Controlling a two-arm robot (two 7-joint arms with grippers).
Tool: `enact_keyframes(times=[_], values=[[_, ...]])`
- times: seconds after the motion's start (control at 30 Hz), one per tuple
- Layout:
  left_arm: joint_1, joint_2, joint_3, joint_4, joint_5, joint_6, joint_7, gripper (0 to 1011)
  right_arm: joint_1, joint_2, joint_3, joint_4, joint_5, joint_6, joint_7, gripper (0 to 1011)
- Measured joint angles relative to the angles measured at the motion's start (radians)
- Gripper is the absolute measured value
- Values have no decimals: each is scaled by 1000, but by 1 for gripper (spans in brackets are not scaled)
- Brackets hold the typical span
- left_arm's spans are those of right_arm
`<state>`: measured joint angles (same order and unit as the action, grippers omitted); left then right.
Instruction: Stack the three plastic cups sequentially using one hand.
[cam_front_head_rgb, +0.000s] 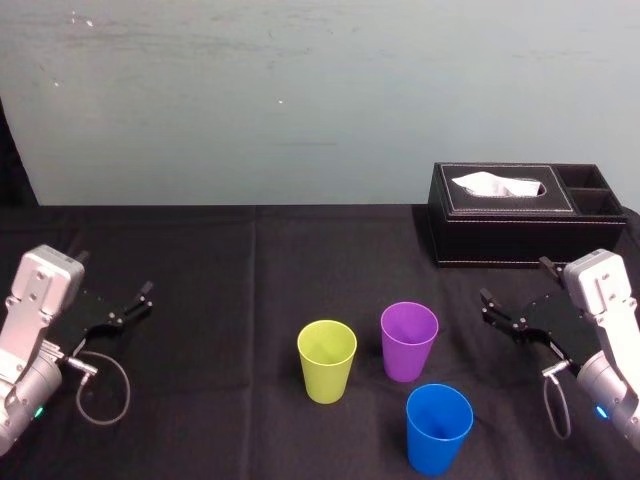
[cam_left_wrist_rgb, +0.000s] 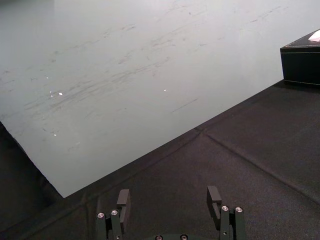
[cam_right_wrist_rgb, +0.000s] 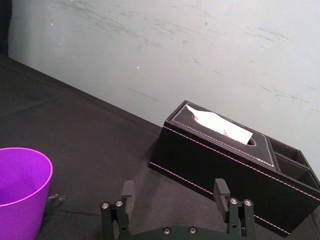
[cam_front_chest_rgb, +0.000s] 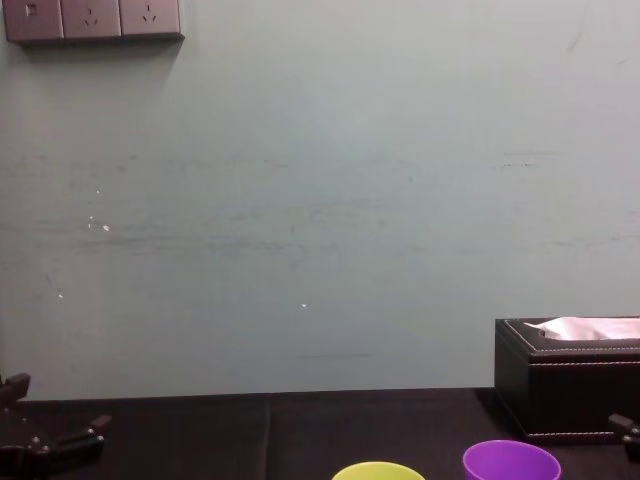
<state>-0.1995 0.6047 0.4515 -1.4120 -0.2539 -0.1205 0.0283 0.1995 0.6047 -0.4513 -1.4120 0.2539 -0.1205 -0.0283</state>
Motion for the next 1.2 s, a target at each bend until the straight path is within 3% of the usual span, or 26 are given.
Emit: enact_keyframes(times=[1.2], values=[[0,0,0,0,0,0,0,1000,0,0,0,0,0,0,0,1004]])
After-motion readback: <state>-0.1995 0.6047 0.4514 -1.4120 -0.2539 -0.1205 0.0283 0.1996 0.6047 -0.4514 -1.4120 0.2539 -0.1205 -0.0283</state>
